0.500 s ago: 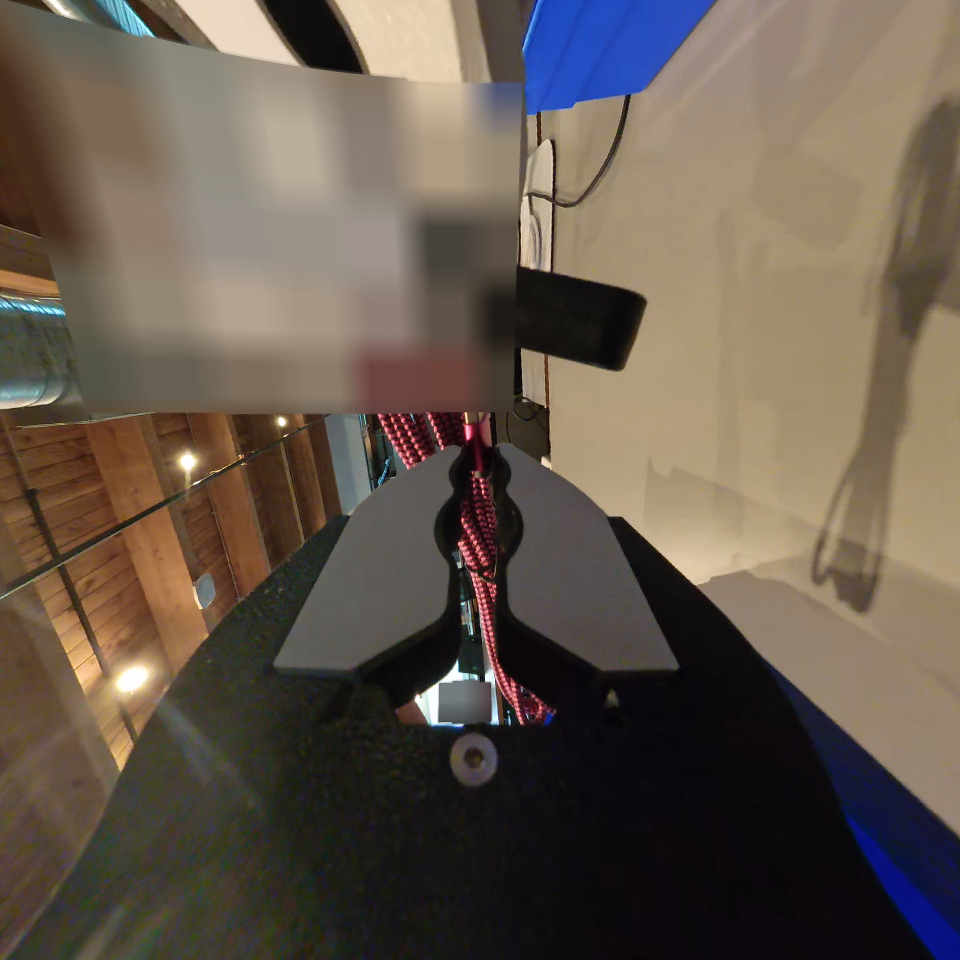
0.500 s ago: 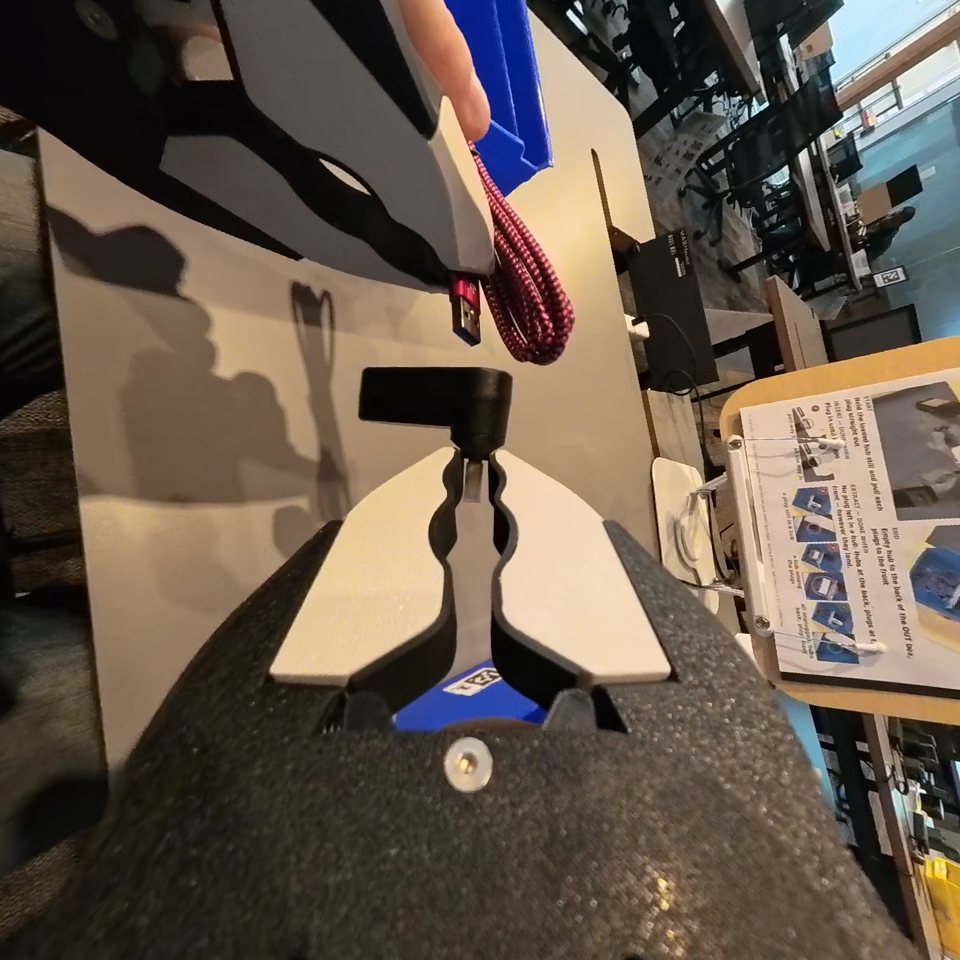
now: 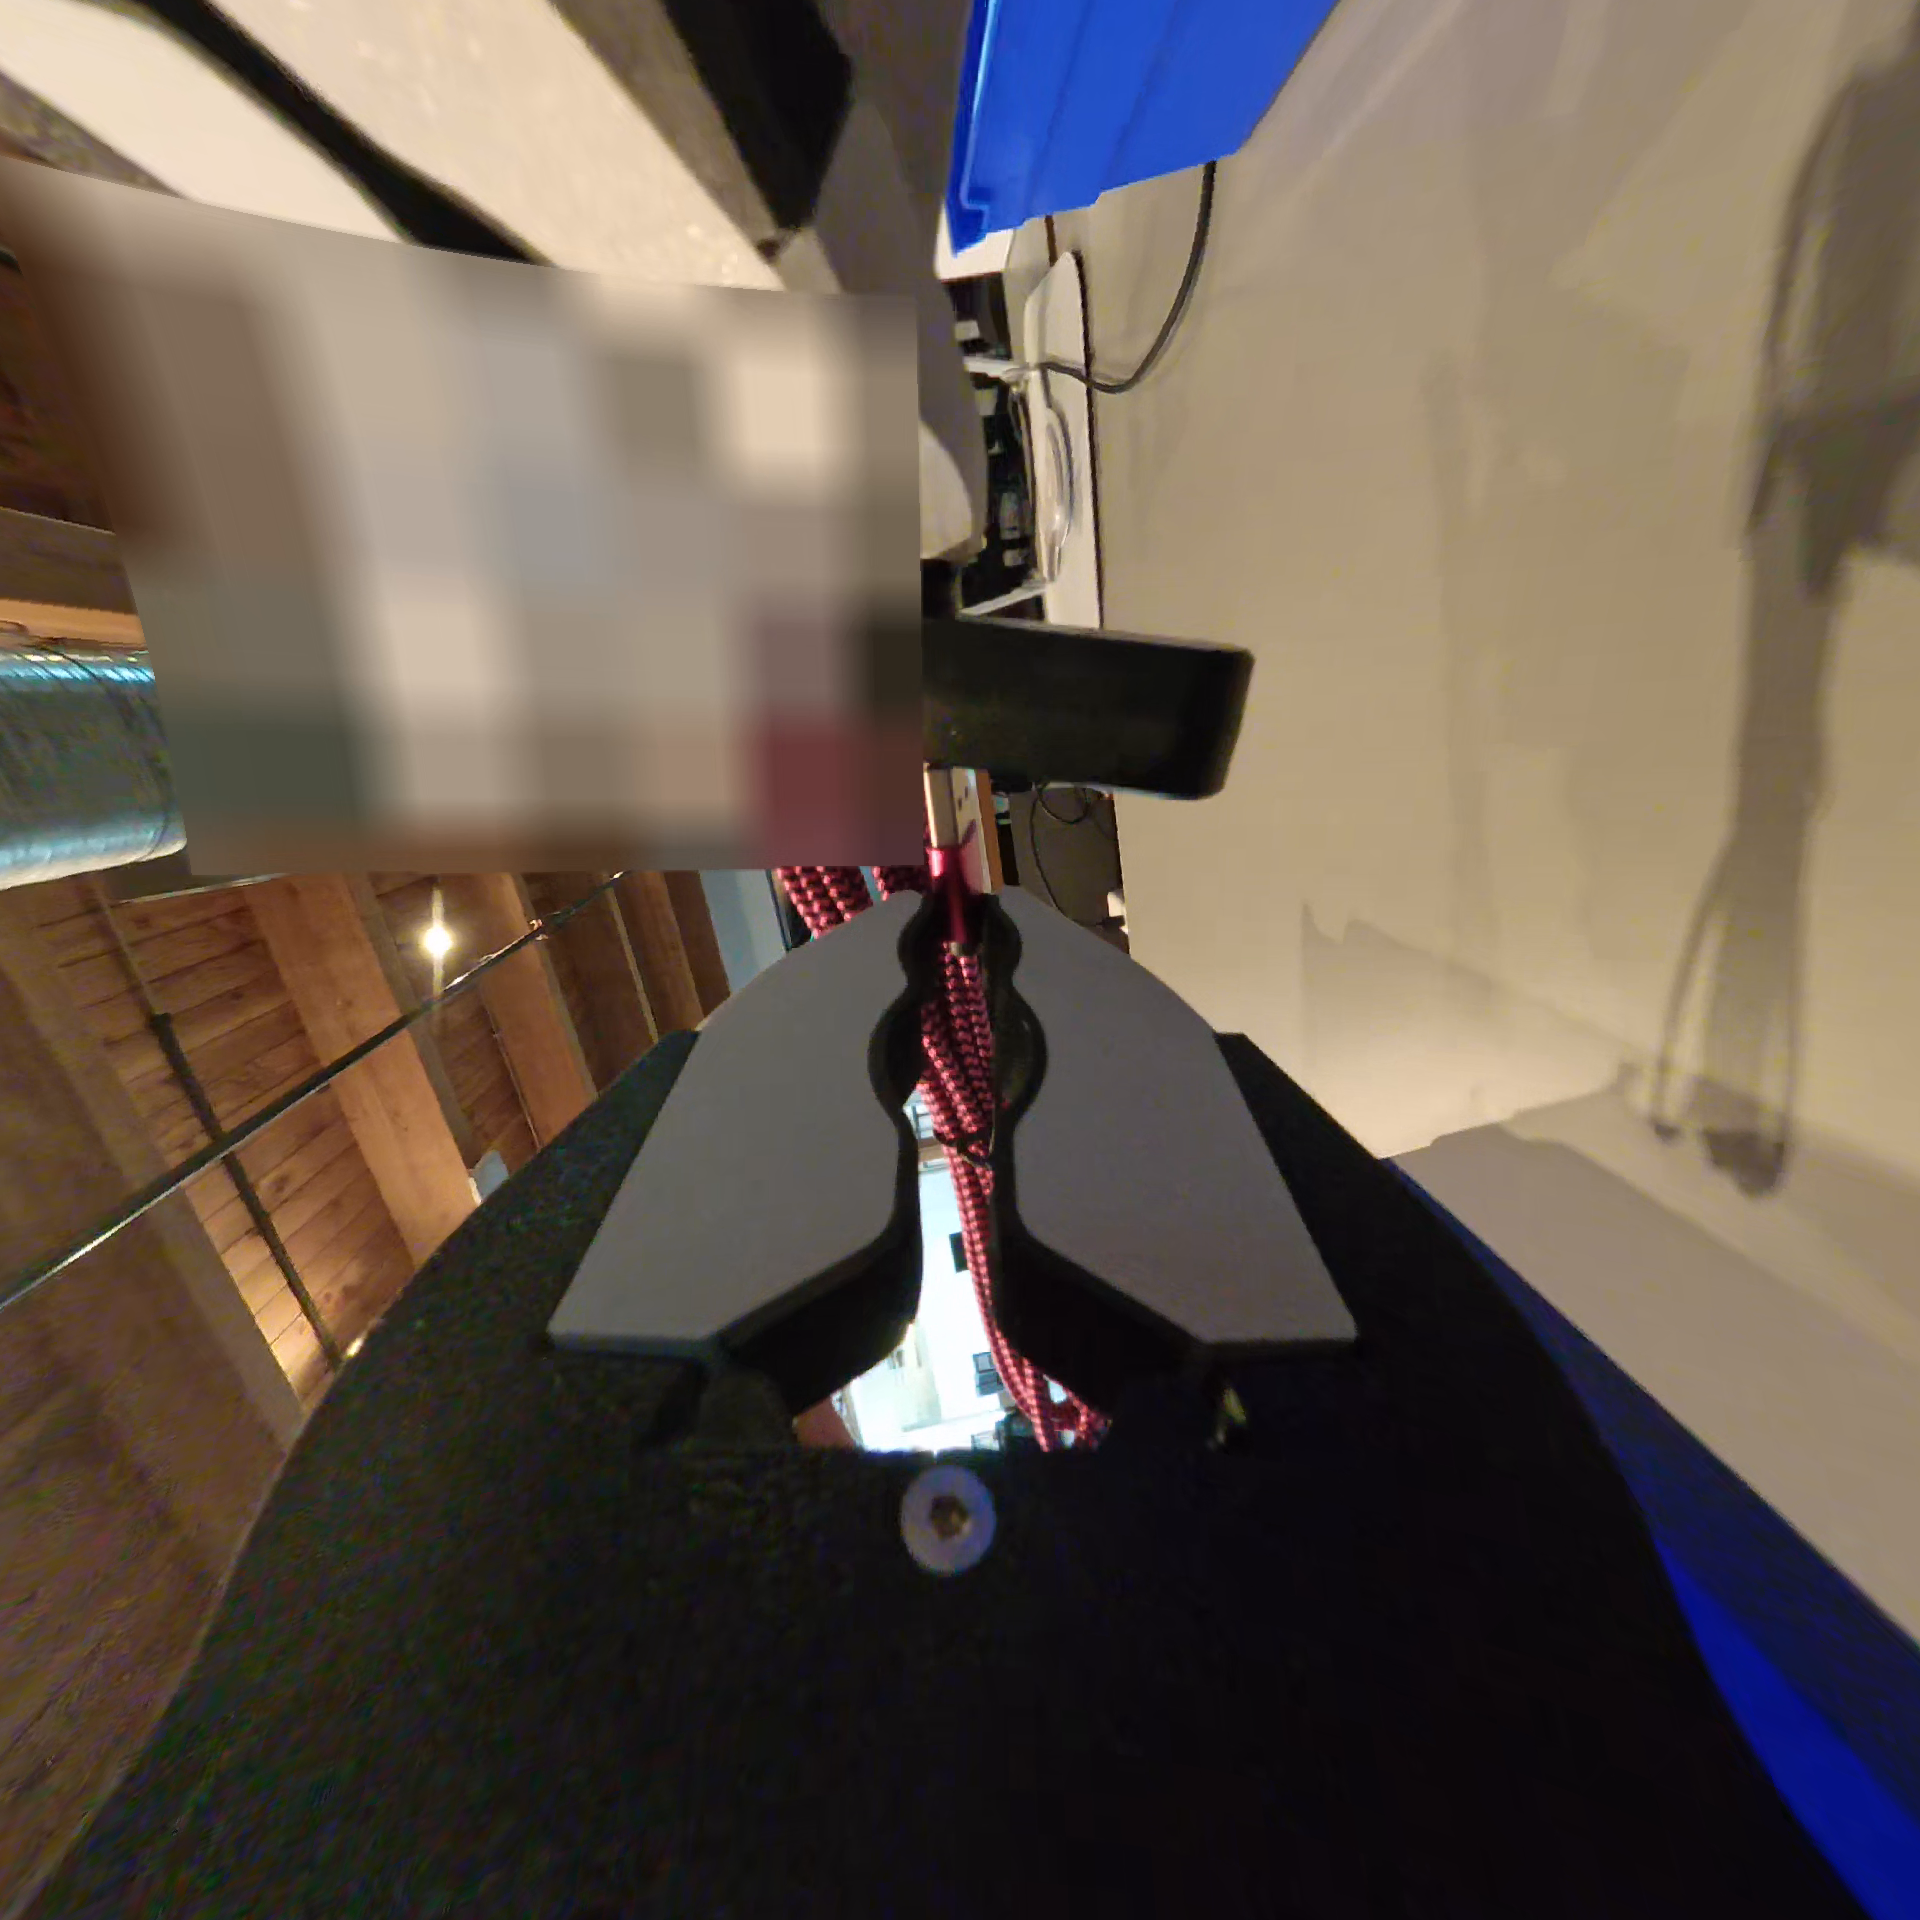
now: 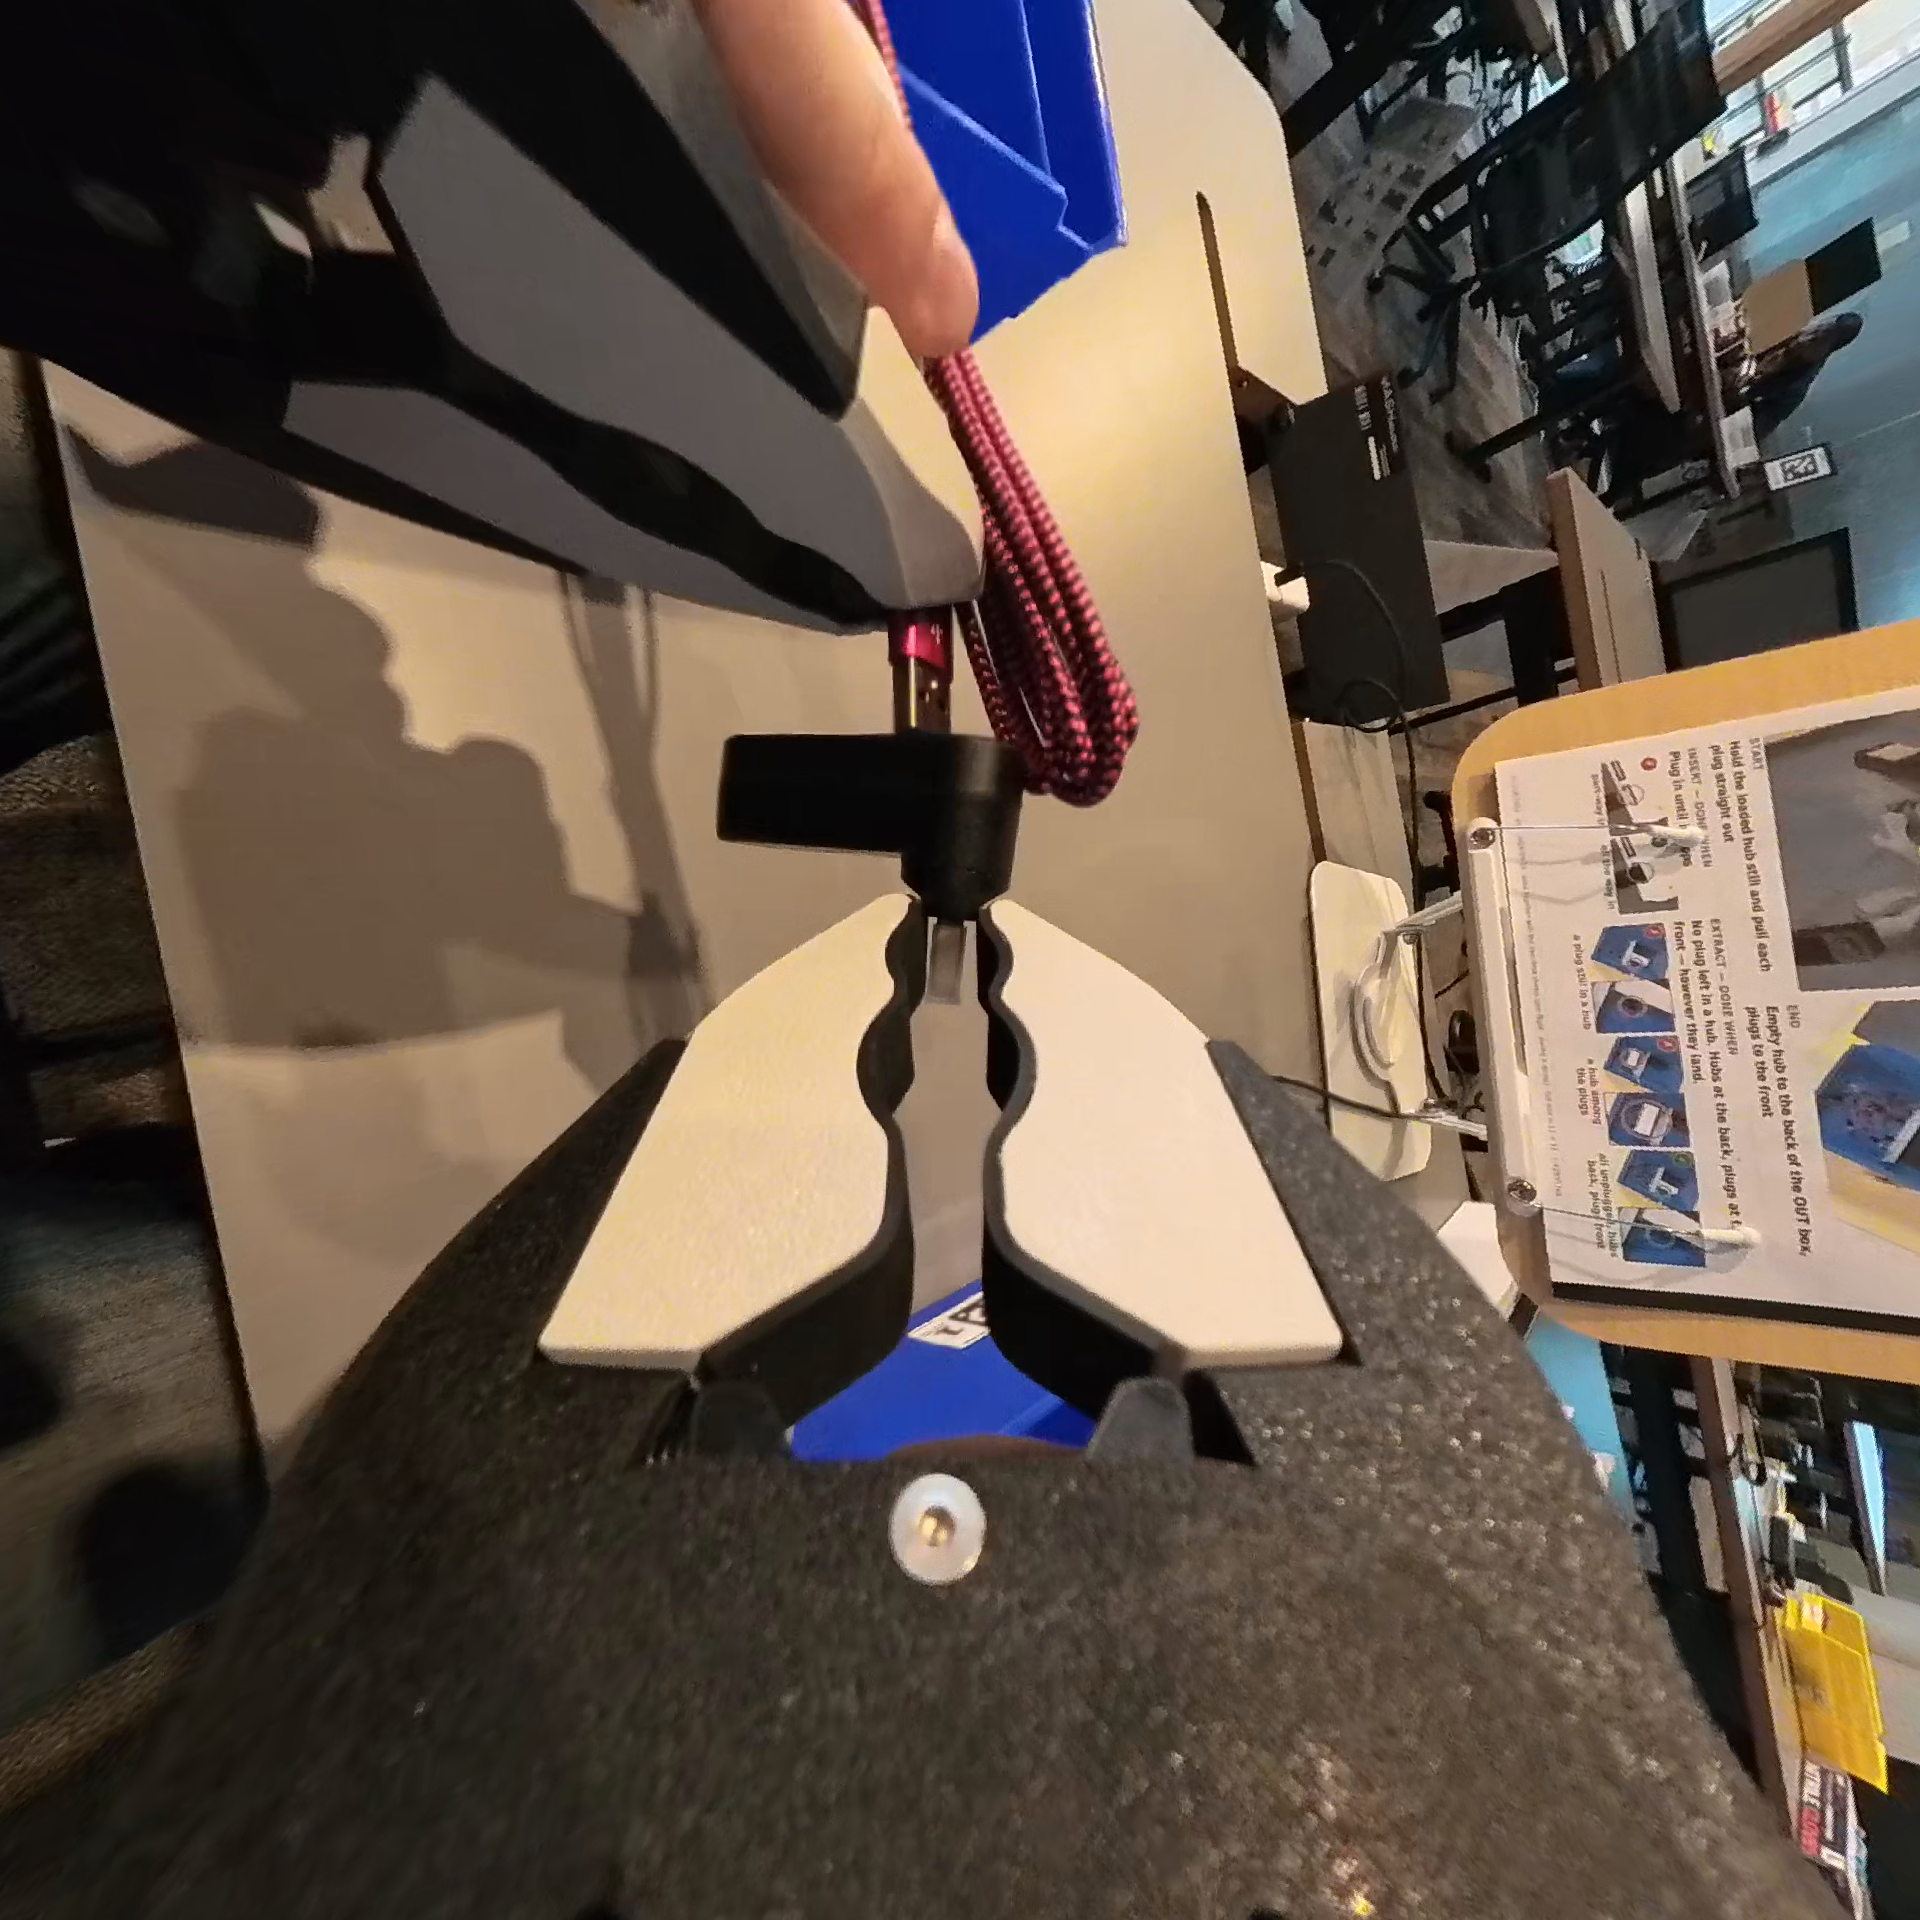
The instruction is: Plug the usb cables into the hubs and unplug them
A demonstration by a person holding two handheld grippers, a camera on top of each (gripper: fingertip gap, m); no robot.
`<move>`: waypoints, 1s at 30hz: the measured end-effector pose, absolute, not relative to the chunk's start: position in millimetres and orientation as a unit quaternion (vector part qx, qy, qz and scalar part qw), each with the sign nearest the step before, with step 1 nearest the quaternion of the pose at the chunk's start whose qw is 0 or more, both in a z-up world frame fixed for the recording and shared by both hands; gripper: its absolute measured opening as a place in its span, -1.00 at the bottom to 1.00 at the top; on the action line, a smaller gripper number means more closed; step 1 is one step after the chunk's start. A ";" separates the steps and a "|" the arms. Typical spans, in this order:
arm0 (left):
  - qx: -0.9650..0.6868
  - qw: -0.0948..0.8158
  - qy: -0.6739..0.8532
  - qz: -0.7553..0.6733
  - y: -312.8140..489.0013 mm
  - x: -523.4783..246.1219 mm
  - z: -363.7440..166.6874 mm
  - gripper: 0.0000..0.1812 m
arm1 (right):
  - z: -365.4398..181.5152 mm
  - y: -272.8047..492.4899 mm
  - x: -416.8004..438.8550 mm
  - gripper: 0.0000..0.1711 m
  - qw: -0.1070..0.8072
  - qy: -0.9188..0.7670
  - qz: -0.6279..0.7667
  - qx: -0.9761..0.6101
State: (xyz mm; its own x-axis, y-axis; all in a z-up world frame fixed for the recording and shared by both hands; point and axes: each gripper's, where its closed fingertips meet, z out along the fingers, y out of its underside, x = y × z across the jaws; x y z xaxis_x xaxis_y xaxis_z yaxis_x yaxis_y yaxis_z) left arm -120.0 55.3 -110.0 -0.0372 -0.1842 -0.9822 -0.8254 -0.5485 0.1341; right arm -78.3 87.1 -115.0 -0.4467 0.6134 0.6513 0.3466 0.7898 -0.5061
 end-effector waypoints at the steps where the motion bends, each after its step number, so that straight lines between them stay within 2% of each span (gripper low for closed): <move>1: -0.640 0.261 0.395 0.604 55.3 -120.4 -111.0 -0.92 | -114.7 86.7 -78.5 -0.91 0.442 -0.836 0.149 -0.288; 30: -0.690 0.239 0.400 0.554 53.6 -118.5 -131.8 -0.94 | -128.8 84.4 -78.7 -0.91 0.431 -0.851 0.090 -0.285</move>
